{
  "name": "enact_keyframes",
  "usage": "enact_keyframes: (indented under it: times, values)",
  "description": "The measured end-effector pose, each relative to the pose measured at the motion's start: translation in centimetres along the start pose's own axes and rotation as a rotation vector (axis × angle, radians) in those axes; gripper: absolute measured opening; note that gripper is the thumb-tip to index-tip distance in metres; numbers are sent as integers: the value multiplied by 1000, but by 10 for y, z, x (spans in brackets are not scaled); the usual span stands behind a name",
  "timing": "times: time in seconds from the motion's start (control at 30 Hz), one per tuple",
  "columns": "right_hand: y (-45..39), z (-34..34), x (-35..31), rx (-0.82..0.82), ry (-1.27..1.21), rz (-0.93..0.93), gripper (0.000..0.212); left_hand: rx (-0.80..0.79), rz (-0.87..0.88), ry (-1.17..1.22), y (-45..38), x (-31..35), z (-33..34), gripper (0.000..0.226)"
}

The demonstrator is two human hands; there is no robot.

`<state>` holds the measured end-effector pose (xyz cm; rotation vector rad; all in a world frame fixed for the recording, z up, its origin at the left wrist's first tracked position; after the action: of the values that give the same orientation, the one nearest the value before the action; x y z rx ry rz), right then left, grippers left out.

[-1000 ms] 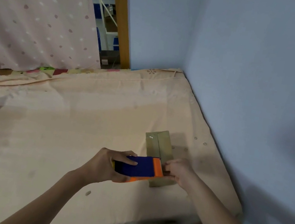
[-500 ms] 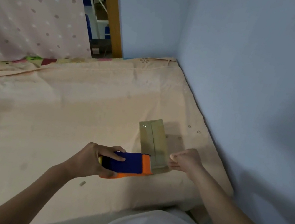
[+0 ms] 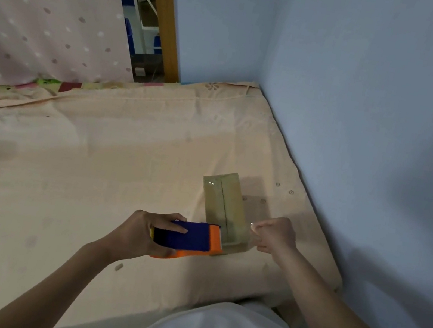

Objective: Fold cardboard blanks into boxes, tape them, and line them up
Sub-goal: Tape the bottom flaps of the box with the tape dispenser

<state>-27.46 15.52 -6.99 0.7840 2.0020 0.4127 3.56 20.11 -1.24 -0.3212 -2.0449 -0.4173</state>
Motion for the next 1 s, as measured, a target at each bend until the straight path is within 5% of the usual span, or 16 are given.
enact_keyframes:
  times: [1.0]
  values:
    - [-16,9,20,18,175,-22,21,-57,53,-42,-13,-11,26,44]
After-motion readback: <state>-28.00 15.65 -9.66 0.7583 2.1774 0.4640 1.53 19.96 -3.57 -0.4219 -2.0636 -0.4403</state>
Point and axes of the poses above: each hand's wrist, its own y-axis away from the middle knuckle, its own z-axis out of the palm, x = y × z, the point moved 8 cm from there along -y, towards the middle knuckle, and after that the axes turned 2 degrees about y, right-handed, at the moved point
